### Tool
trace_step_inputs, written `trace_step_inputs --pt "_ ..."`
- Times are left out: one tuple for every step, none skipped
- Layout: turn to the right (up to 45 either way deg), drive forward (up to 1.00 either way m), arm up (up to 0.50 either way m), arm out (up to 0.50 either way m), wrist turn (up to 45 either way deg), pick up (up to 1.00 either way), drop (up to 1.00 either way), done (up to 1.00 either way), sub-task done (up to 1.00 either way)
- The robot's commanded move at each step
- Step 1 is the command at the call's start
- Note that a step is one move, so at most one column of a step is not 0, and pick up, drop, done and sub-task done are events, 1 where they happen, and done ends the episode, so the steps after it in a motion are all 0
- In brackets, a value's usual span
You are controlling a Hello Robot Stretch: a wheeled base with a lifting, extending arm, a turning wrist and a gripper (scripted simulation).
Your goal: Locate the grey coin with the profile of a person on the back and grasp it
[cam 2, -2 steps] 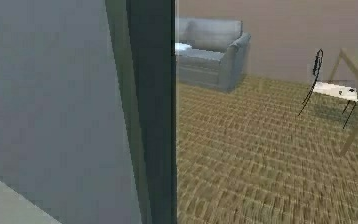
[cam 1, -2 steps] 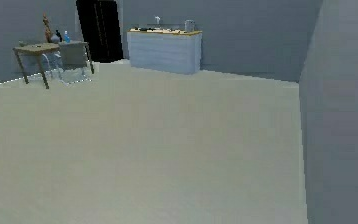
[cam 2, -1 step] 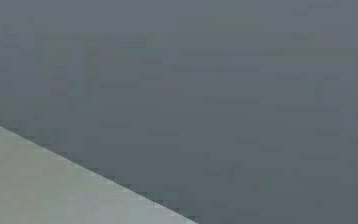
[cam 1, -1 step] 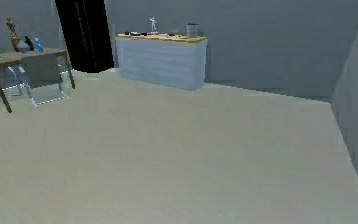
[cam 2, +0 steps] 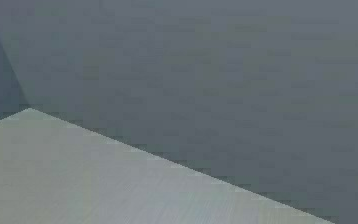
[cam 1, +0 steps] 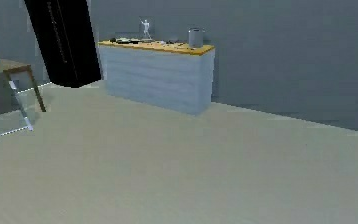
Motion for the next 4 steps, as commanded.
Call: trace_step_inputs --pt "0.0 1.00 0.00 0.00 0.0 0.00 0.00 0.00 0.00" --pt "0.0 1.00 0.00 0.00 0.0 0.00 0.00 0.00 0.00" --pt "0.0 0.30 0.00 0.00 0.0 0.00 0.00 0.00 0.00" --pt "-45.0 0.00 0.00 0.00 0.0 0.00 0.00 0.00 0.00"
